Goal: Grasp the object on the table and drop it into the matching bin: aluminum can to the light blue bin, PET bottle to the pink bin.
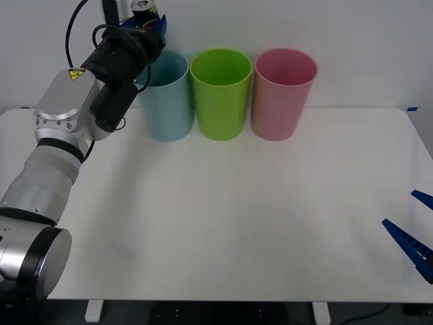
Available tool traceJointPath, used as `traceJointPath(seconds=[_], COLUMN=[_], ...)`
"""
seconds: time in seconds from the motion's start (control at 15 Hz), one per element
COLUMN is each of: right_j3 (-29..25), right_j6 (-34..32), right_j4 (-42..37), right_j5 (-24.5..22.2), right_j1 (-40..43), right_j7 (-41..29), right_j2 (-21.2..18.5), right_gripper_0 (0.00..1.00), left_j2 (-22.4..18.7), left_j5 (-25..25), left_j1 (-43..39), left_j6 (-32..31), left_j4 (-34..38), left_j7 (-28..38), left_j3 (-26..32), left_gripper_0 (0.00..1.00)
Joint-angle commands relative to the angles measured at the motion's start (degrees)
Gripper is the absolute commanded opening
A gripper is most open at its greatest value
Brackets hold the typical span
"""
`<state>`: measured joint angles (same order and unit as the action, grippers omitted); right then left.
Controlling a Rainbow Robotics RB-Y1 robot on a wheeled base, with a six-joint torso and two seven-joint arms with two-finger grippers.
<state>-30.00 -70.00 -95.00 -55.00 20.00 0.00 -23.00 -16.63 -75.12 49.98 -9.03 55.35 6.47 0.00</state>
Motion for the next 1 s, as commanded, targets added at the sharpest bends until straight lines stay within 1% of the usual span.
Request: traceJointPath(seconds=[0.07, 0.27, 0.6, 0.87, 1.0], right_j3=[0.0, 0.0, 0.0, 0.0, 0.0], right_j6=[0.0, 0.0, 0.0, 0.0, 0.0], right_j4=[0.0, 0.0, 0.0, 0.0, 0.0], right_j5=[0.0, 0.0, 0.0, 0.0, 0.0], right_j1=[0.0, 0.0, 0.0, 0.0, 0.0], right_j7=[0.0, 0.0, 0.0, 0.0, 0.0], right_j2=[0.0, 0.0, 0.0, 0.0, 0.0], right_gripper_0=[1.0, 1.0, 1.0, 1.0, 1.0], left_j2=[-0.16, -1.3, -4.02, -6.04, -6.92], left_j5=[1.03, 2.7, 7.18, 11.13, 14.47], left_j1=[-0.32, -0.94, -2.43, -7.18, -10.87], left_j6=[-0.29, -1.16, -3.45, -5.12, -6.26], left_j4=[-0.07, 0.02, 0.11, 5.47, 9.78], left_j7=[-0.05, -0.05, -0.05, -0.05, -0.05], left_j3=[0.17, 0.09, 0.0, 0.09, 0.0], left_gripper_0=[1.0, 1.0, 1.0, 1.0, 1.0])
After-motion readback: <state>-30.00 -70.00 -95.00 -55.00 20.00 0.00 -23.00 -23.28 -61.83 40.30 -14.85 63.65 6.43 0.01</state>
